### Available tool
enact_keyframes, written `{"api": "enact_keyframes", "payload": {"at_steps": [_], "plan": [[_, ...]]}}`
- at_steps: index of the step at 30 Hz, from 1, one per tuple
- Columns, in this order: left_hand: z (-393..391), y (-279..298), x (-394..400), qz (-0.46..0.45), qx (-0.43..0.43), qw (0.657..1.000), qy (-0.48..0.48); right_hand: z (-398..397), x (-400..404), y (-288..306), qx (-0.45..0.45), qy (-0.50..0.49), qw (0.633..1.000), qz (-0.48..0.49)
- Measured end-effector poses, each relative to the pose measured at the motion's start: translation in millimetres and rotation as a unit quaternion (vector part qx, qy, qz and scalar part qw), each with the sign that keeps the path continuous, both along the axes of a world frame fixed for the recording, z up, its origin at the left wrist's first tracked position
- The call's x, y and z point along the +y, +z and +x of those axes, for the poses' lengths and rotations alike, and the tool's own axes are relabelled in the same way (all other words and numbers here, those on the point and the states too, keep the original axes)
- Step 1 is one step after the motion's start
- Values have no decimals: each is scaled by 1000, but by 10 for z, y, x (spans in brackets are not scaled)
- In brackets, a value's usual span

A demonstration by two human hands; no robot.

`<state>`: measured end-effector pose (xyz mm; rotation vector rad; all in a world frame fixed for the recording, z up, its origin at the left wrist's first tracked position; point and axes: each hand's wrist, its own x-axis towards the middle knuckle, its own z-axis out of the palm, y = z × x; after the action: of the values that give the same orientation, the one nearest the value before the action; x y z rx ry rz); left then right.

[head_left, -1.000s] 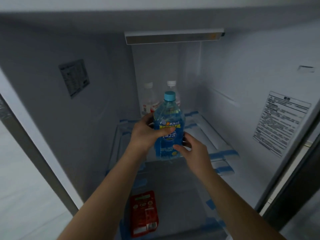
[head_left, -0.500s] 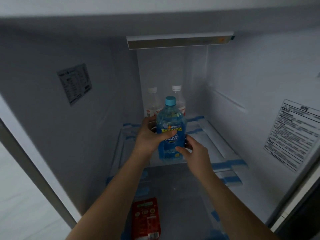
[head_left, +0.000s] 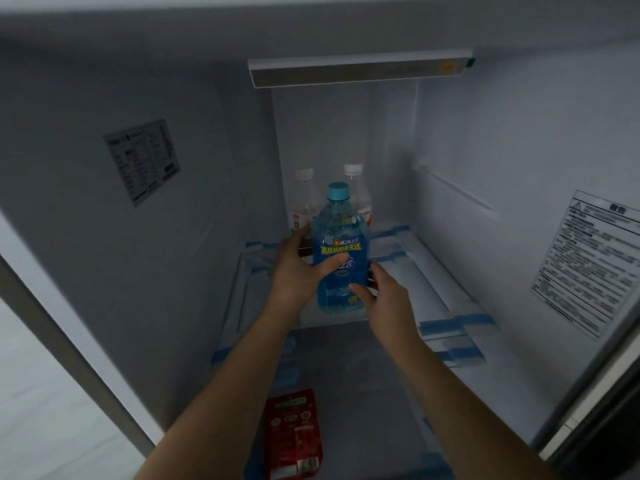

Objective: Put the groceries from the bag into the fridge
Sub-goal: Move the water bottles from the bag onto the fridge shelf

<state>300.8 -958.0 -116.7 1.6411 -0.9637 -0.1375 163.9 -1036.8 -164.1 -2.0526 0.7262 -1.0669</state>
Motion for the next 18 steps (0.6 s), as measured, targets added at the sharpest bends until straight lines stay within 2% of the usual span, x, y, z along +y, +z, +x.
{"api": "enact_keyframes", "payload": {"at_steps": [9, 11, 16, 18], "plan": [[-125, -46, 53, -21, 20, 1000, 6, -114, 109, 151, 63, 15, 998, 8], [-145, -87, 106, -26, 30, 999, 7, -165, 163, 178, 72, -10, 997, 3], [-209, -204, 315, 23, 70, 997, 21, -299, 339, 218, 113, -70, 990, -42], [-216, -260, 446, 54, 35, 998, 11, -358, 444, 220, 135, -80, 984, -85]]}}
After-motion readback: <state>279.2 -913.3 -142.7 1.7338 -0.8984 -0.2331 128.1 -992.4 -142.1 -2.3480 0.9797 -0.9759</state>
